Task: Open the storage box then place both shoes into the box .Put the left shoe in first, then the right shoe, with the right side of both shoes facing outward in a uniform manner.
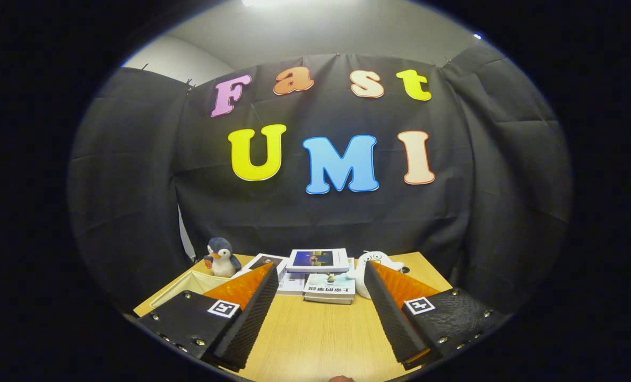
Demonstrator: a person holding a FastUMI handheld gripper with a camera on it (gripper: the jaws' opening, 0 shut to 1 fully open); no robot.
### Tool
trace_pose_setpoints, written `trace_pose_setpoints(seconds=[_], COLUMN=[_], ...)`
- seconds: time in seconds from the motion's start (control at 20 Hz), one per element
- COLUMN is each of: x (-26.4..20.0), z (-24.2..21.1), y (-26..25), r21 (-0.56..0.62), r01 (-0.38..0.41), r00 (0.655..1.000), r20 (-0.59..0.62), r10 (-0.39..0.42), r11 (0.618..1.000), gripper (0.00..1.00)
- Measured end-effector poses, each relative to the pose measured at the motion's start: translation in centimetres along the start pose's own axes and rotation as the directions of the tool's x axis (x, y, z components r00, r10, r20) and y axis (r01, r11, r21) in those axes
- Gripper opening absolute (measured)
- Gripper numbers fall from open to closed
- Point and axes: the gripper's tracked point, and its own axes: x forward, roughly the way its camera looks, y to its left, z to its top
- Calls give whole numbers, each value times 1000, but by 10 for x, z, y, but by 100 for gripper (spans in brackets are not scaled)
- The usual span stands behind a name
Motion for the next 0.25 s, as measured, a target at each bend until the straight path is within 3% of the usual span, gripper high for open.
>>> trace_pose_setpoints(seconds=[0.25], x=[-4], z=[1], y=[-10], r21=[1], r01=[23], r00=[999], r20=[30], r10=[-23], r11=[1000], gripper=[98])
